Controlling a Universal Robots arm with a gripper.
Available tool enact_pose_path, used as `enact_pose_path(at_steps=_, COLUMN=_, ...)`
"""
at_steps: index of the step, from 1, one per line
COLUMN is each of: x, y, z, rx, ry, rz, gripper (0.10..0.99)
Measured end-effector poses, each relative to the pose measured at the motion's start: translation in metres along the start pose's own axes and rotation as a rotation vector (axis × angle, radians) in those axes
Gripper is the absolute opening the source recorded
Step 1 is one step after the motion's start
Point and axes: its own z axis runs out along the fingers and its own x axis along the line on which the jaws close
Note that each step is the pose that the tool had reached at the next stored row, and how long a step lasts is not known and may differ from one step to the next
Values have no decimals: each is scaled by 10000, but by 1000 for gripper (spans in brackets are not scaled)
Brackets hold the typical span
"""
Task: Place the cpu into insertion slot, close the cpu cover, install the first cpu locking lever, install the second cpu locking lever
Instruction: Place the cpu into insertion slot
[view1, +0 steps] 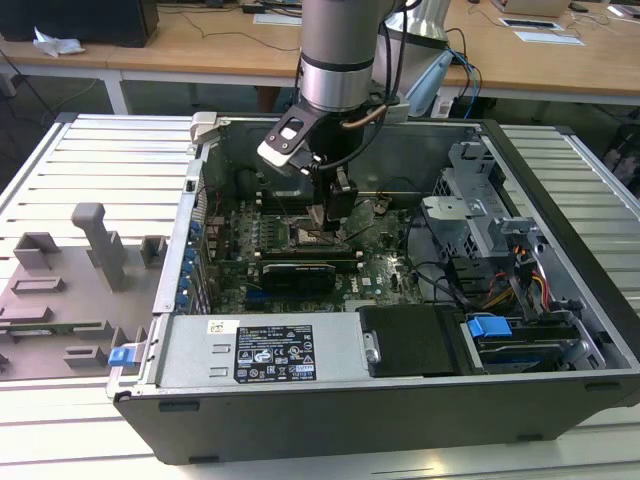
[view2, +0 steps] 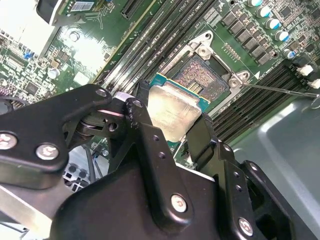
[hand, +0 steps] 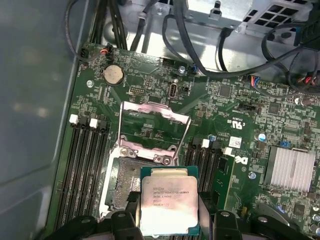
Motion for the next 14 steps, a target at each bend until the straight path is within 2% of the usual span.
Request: enact_pose_path(at_steps=14, x=0, y=0, z=2, rx=42, ry=-106, rz=896, gripper=541)
